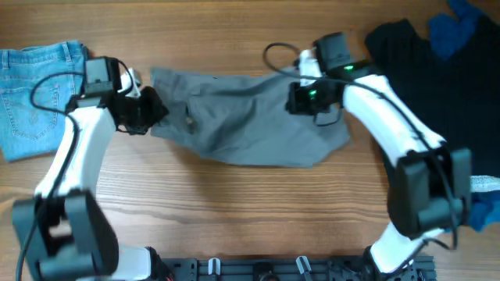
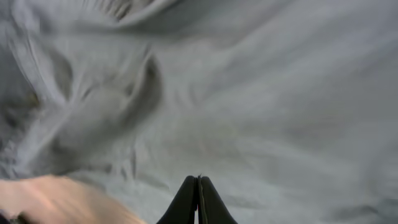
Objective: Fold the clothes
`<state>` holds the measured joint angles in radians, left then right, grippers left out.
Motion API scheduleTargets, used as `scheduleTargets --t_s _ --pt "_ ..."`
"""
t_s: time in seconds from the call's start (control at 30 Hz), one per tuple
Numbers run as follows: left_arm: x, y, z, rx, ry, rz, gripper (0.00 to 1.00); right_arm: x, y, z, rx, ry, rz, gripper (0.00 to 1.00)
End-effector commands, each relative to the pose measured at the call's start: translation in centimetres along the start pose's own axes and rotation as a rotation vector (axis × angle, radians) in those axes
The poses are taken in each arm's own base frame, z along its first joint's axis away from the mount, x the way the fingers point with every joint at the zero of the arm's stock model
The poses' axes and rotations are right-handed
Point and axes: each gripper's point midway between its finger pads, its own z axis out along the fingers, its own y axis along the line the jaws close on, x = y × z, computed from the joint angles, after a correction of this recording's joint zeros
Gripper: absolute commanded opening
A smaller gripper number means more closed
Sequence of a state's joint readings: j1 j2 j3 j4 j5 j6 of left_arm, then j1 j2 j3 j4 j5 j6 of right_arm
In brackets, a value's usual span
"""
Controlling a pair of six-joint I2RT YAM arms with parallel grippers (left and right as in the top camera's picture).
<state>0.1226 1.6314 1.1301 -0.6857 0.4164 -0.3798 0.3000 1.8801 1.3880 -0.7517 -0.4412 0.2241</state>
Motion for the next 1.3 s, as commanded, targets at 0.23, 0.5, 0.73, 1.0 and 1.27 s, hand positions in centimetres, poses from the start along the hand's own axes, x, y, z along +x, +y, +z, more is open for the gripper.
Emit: scheduleTargets --t_s 0.23,0.5,0.73,1.0,1.27 --pt "1.0 -6.8 -7.8 0.246 -0.094 0.053 0.04 7.4 11.3 13.5 -0.341 0.251 -0.129 0.05" --pt "0.8 -9.6 -12.1 0.344 -0.197 0.100 0.06 8.0 14.1 15.6 -0.390 0.218 -0.216 0.06" --pt "1.1 -8.3 -9.5 0.292 -0.117 0.052 0.06 4.5 11.4 10.4 -0.288 0.130 -0.214 0.08" --pt "2.1 -9.5 -8.1 0.276 -0.092 0.104 0.07 -1.4 -2.0 0.6 0.080 -0.060 -0.043 0.09" --pt "5.3 -15.2 -5.9 0.303 -0.087 0.265 0.07 2.5 -6.9 4.4 0.144 0.091 0.033 0.09"
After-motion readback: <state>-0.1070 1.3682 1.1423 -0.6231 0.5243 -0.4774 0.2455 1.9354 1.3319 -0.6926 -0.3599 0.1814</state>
